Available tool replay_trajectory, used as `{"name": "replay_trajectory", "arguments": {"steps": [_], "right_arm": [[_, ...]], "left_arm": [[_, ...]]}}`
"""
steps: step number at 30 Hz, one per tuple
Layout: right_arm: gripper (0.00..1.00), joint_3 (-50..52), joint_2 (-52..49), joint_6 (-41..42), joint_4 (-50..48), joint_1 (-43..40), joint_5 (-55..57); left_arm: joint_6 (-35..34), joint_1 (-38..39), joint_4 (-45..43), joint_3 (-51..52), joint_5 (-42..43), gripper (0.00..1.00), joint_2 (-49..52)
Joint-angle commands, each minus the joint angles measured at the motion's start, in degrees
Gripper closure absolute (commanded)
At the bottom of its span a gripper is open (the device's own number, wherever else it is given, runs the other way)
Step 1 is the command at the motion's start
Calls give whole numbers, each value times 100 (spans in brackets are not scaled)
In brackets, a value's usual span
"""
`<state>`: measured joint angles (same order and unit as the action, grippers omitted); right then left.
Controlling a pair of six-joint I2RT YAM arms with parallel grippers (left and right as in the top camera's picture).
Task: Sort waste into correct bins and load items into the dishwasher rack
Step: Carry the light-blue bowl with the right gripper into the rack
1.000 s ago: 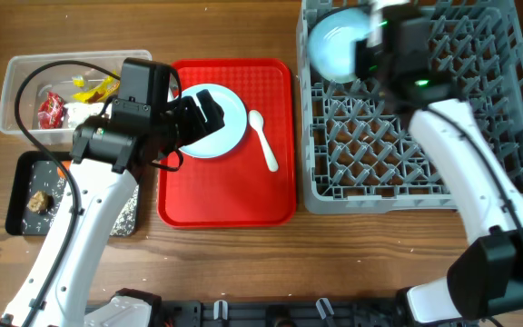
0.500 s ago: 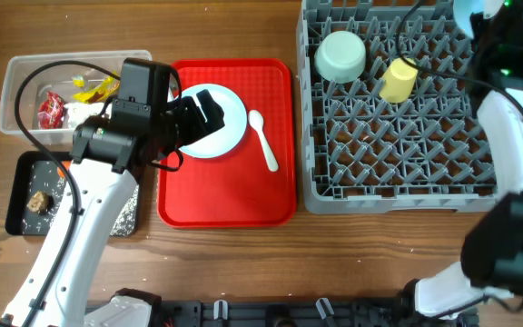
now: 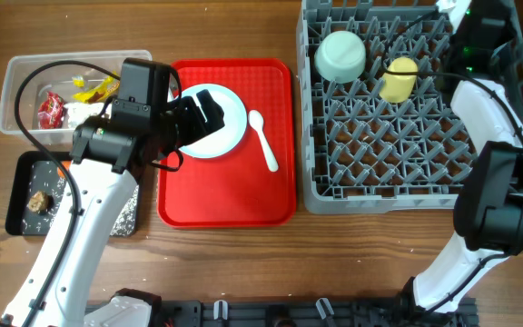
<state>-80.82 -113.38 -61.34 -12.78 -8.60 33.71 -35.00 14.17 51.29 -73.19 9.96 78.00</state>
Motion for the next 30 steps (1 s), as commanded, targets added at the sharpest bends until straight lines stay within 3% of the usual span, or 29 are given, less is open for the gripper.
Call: {"name": "replay_trajectory", "arguments": {"steps": [1, 11, 17, 24, 30], "right_arm": [[96, 66, -85, 533, 345, 94, 85], [96, 66, -118, 798, 640, 254, 164], [96, 66, -116, 1364, 664, 518, 682], [95, 66, -116, 2037, 1458, 601, 704], [78, 63, -114, 2256, 1816, 800, 706]], "left_arm": [[28, -20, -9, -44, 24, 0, -118], [28, -20, -9, -44, 24, 0, -118], [28, -20, -9, -44, 24, 0, -118], [28, -20, -9, -44, 24, 0, -118], [28, -20, -9, -44, 24, 0, -118]]}}
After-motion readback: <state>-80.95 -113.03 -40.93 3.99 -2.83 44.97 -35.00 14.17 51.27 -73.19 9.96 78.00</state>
